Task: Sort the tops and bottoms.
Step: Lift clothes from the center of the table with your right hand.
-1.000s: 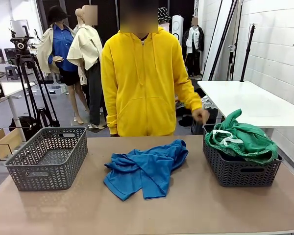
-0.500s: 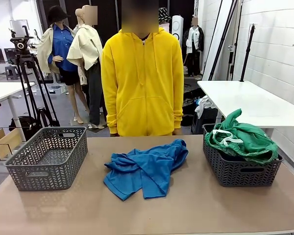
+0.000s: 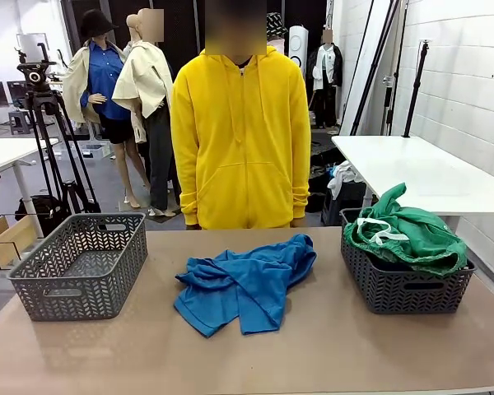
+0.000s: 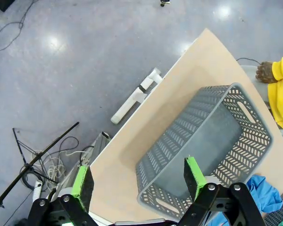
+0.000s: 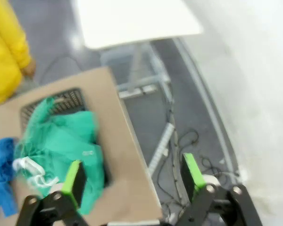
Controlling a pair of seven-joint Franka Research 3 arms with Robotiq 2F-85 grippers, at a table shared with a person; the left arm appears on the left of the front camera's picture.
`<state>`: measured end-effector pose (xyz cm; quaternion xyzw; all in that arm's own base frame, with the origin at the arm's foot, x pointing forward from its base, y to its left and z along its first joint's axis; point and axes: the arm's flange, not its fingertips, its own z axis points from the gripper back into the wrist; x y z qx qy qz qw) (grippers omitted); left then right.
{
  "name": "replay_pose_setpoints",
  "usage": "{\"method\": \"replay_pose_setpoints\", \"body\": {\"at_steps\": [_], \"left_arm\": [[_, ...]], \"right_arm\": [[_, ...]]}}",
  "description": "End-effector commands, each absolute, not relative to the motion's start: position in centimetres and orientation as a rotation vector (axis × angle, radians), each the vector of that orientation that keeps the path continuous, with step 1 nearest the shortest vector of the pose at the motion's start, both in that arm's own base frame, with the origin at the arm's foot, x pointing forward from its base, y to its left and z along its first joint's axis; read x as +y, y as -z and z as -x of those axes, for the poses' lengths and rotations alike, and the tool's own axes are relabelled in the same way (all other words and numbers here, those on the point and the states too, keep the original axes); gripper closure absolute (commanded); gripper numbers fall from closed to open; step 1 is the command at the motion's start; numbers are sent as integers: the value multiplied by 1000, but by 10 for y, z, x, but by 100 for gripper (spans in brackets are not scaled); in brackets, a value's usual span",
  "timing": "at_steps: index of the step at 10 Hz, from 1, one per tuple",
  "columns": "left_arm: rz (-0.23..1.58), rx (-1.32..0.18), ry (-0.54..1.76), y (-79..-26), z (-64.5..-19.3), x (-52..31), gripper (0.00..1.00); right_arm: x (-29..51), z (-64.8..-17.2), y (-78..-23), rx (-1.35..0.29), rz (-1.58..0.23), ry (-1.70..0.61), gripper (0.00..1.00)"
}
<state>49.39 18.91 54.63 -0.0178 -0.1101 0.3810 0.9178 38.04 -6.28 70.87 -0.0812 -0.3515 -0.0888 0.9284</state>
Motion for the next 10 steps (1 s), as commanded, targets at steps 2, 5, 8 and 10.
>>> {"method": "replay_pose_setpoints", "body": {"at_steps": [2, 5, 8, 10], "left_arm": [[15, -221, -778, -549, -493, 191, 0], [15, -221, -778, -549, -493, 191, 0], [15, -221, -778, -549, -493, 191, 0], [15, -221, -778, -549, -493, 191, 0]], "right_arm": [[32, -367, -734, -572, -60, -144, 0], [148, -358, -668, -471, -146, -391, 0], [216, -338, -582, -406, -66, -463, 0], [214, -342, -593, -379, -82, -461, 0]]}}
